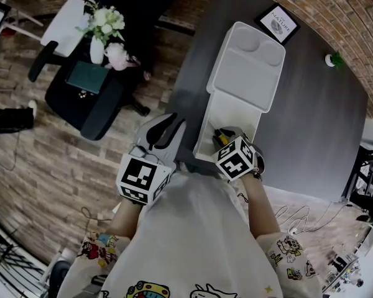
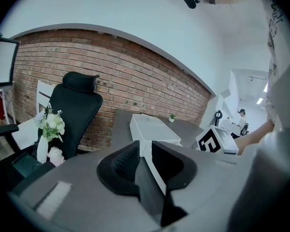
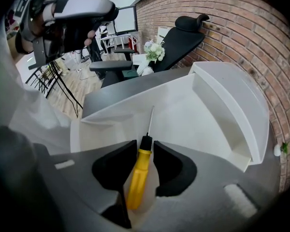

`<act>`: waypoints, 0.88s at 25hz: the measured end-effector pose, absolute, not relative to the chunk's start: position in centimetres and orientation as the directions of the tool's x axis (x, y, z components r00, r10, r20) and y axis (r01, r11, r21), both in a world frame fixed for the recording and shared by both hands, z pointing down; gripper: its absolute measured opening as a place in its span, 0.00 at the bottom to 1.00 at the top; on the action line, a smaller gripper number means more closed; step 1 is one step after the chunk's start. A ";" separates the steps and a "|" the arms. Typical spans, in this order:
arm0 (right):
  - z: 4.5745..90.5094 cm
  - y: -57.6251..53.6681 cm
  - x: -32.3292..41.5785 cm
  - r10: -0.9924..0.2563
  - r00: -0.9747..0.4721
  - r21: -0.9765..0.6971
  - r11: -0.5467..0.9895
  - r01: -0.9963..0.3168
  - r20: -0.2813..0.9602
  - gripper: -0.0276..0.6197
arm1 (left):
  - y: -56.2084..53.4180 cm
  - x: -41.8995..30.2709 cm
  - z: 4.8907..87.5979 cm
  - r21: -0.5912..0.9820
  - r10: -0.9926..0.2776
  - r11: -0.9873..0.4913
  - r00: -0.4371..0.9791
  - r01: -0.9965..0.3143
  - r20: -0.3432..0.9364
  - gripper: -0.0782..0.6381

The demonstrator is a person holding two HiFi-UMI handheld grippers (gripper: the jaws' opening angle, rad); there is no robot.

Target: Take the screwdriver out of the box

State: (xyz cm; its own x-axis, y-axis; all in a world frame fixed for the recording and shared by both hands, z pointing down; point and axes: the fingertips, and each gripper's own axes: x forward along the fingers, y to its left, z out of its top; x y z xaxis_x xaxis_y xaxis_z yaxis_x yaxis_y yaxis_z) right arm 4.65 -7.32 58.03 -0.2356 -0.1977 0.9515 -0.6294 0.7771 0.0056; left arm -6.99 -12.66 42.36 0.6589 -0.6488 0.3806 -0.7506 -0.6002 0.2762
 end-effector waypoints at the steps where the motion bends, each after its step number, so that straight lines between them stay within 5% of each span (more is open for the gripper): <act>1: 58.0 -7.4 4.7 -0.201 -0.234 0.009 0.775 -0.631 0.951 0.20 | -12.7 -7.0 42.4 0.277 -0.649 -0.599 0.658 -0.751 0.381 0.22; 22: 57.7 -7.6 4.9 -0.228 -0.222 0.031 0.762 -0.647 0.948 0.16 | -12.9 -7.6 42.1 0.269 -0.656 -0.600 0.655 -0.754 0.374 0.22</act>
State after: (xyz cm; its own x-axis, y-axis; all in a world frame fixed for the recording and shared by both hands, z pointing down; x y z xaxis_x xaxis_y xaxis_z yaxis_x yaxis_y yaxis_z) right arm 4.93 -7.60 57.69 -0.2225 -0.2277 0.9480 -0.6474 0.7615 0.0310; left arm -7.57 -12.86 42.09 0.6553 -0.6560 0.3744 -0.7538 -0.5995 0.2690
